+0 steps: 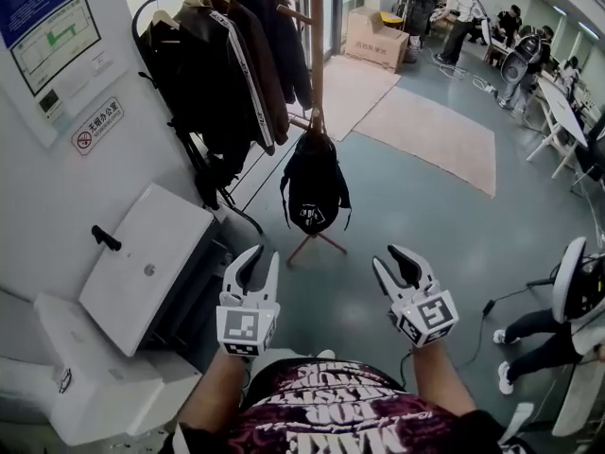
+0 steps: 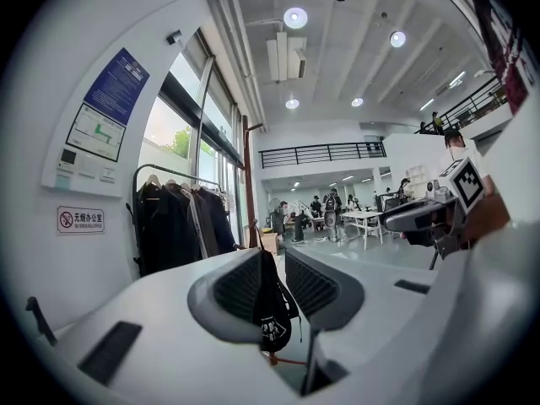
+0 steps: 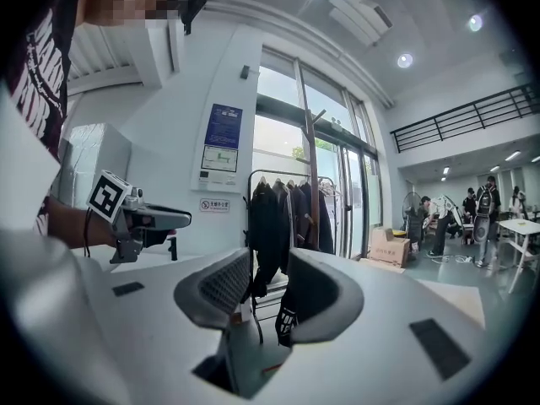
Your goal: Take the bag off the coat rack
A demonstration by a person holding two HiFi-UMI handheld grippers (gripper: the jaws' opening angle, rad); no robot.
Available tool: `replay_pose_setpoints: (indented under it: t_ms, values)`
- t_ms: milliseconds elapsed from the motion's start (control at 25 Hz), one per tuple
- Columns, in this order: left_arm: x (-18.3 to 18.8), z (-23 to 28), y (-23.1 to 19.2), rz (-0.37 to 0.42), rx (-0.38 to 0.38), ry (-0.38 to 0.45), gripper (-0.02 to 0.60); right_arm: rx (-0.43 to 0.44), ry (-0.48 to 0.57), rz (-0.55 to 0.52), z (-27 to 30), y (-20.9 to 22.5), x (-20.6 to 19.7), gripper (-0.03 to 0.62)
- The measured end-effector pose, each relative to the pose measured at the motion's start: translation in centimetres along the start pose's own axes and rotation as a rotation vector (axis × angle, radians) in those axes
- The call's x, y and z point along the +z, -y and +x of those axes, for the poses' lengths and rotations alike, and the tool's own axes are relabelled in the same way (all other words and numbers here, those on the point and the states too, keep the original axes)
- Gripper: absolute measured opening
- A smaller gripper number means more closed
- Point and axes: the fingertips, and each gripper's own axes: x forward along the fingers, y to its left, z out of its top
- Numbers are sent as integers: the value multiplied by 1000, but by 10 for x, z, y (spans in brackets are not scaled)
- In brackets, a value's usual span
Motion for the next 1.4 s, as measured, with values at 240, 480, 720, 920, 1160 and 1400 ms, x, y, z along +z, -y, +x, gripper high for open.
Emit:
replay_pose_setpoints:
  t_ms: [240, 480, 720, 920, 1160, 1400]
  values:
    - [-6, -3, -2, 0, 21, -16, 78, 6, -4, 9, 4, 3, -6, 152]
    - [-11, 4, -12, 10, 20, -35, 78, -4, 1, 24, 15, 7, -8, 152]
    - [-15, 27, -15, 25, -20, -53, 78, -18, -10, 49, 31, 13, -17, 152]
    - [-19, 57, -16, 13, -58, -59, 78, -28, -37, 65, 44, 20, -25, 152]
    - [-18, 91, -27, 5, -99, -63, 78, -47, -48, 66, 71, 35, -22, 150]
    - [-15, 127, -44, -12, -117, -54, 78, -57, -53, 60, 106, 52, -16, 150]
